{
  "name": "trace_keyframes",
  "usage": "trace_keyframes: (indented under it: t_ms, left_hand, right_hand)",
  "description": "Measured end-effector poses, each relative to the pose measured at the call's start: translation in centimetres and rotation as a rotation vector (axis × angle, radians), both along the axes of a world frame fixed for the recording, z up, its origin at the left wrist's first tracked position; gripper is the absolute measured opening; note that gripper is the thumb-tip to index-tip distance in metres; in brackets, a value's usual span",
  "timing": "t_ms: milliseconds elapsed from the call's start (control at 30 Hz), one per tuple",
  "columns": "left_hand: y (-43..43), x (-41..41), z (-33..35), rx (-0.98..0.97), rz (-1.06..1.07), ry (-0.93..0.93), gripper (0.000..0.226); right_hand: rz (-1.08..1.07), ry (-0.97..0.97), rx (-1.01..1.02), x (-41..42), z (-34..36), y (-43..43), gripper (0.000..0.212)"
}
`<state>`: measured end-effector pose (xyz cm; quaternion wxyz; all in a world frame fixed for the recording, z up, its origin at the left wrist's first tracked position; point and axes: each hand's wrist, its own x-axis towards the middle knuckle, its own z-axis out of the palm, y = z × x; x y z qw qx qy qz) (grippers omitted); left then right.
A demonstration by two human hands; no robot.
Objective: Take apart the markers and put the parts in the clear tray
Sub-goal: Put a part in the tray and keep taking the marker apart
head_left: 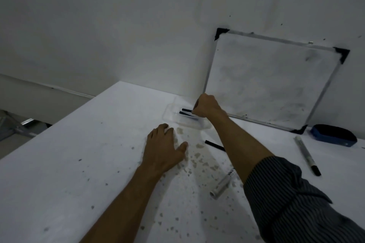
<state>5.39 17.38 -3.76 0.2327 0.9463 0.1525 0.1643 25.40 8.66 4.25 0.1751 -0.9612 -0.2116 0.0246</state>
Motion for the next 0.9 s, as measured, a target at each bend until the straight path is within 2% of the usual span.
trace_keyframes:
  t_ms: [100, 167, 267, 367, 433, 500, 633, 733, 833, 900]
  left_hand:
    - [0.0, 0.0, 0.1, 0.010, -0.003, 0.000, 0.082]
    - [0.0, -0.1, 0.2, 0.009, -0.002, 0.005, 0.083]
    - [-0.3, -0.1, 0.6, 0.000, 0.034, -0.015, 0.090]
    - [-1.5, -0.3, 1.8, 0.037, 0.044, -0.084, 0.069]
    - [-2.9, -0.6, 2.4, 0.064, 0.005, -0.137, 0.054]
    - [-4.1, -1.0, 2.3, 0.077, -0.085, -0.139, 0.046]
    - [-5.2, -1.3, 0.9, 0.097, -0.268, -0.078, 0.043]
    - [-4.8, -1.5, 0.6, 0.039, -0.273, -0.088, 0.048]
    - [-4.8, -1.2, 0.4, -0.067, -0.250, -0.069, 0.050]
    - [-5.1, -1.5, 1.5, -0.354, -0.186, -0.067, 0.042]
  right_hand:
    - [-0.002, 0.039, -0.020, 0.4, -0.3, 0.3, 0.027]
    - [0.000, 0.043, -0.012, 0.0, 0.0, -0.3, 0.018]
    - [0.017, 0.033, 0.178, -1.1, 1.2, -2.4, 0.025]
    - [0.099, -0.061, 0.295, -5.1, 2.8, -6.3, 0.024]
    - [0.180, -0.124, 0.255, -8.2, 3.0, -9.4, 0.024]
    - [0.261, -0.085, 0.159, -11.1, 2.5, -12.6, 0.021]
    - [0.340, 0.030, -0.108, -15.6, 0.2, -17.4, 0.044]
    - [0.353, -0.028, -0.171, -17.2, -1.6, -19.1, 0.048]
    - [0.346, -0.150, -0.129, -17.5, -2.7, -19.9, 0.032]
    - [0.270, -0.200, -0.008, -17.9, -3.2, -19.7, 0.027]
